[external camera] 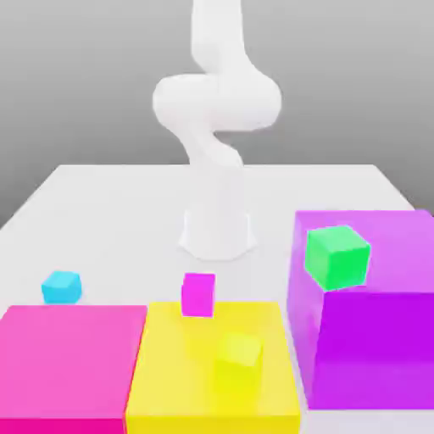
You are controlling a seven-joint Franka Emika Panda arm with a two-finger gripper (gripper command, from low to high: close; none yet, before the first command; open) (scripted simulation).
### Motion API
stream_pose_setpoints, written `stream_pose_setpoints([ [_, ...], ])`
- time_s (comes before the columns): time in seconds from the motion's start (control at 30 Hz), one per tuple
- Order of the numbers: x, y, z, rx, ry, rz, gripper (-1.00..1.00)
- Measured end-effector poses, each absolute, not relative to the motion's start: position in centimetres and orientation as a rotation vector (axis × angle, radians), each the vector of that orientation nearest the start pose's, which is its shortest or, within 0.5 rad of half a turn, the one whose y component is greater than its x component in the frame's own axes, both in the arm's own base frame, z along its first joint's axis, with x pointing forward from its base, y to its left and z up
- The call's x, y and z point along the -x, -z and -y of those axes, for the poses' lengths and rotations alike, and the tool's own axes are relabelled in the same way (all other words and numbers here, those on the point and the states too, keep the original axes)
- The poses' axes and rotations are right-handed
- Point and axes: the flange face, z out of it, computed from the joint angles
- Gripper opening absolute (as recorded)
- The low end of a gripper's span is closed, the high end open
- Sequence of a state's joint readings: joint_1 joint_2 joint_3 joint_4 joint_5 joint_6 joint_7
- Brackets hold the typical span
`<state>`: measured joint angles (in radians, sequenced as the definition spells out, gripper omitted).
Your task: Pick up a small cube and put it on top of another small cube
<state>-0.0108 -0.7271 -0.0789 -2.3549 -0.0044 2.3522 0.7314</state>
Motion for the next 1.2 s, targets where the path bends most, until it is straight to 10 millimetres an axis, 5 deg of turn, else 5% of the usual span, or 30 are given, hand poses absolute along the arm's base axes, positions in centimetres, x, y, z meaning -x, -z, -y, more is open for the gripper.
stream_pose_setpoints([
  [0.13,-40.3,-56.3,12.0,2.564,0.786,-1.168,0.00],
  [0.3,-39.2,-43.8,20.1,2.644,0.575,-1.277,0.00],
  [0.43,-34.6,-33.6,25.3,2.696,0.380,-1.368,0.00],
  [0.6,-23.6,-22.3,29.9,2.728,0.092,-1.515,0.00],
  [0.7,-20.1,-19.6,30.6,2.732,0.018,-1.554,0.00],
  [1.13,-20.4,-13.4,30.1,2.755,0.004,-1.521,0.00],
  [1.17,-20.4,-13.0,30.0,2.752,0.002,-1.521,-1.00],
  [1.2,-20.4,-13.0,30.0,2.752,0.002,-1.521,-1.00],
])
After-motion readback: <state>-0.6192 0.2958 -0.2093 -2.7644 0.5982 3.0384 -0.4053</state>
